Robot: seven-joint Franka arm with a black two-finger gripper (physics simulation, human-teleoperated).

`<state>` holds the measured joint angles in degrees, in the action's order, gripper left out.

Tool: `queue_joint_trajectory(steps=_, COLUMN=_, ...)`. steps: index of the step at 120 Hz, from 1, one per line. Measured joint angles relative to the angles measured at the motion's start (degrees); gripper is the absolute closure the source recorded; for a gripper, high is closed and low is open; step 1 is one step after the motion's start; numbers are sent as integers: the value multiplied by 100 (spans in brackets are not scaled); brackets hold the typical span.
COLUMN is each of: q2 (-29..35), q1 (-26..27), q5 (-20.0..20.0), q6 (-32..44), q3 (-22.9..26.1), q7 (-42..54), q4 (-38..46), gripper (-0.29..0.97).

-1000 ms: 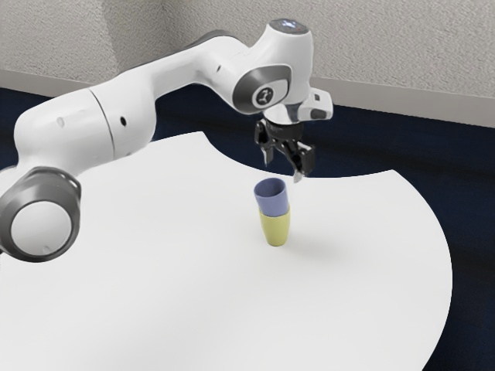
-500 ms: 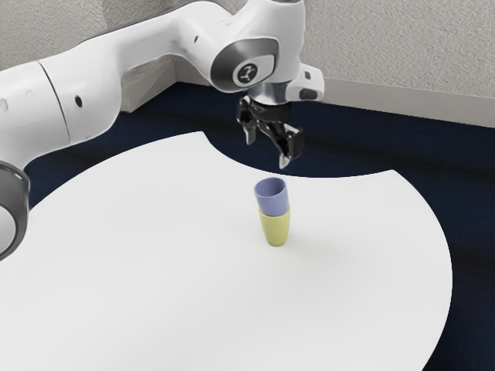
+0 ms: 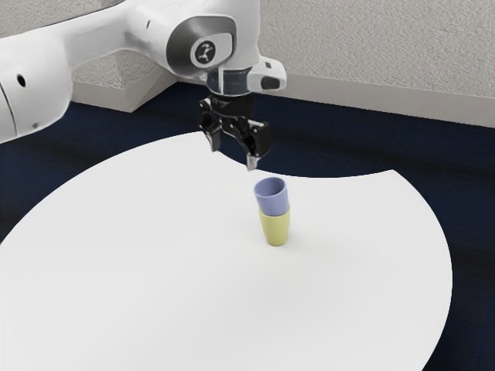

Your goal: Place the left cup onto the right cup

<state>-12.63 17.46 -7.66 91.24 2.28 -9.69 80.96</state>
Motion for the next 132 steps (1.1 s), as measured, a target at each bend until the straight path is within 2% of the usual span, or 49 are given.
queue_joint_trajectory(steps=10, q2=215, q1=127, q5=195, q6=-39, q3=-224, q7=27, q4=207, gripper=0)
queue_joint_trajectory(steps=26, q2=415, q1=171, q5=387, q6=-77, q3=-319, q7=67, q4=418, gripper=0)
queue_joint_trajectory(steps=65, q2=799, q1=330, q5=703, q6=-158, q3=-778, q7=154, q4=814, gripper=0)
queue_joint_trajectory(steps=132, q2=971, q1=293, q5=780, q6=-175, q3=-808, q7=267, q4=1038, gripper=0)
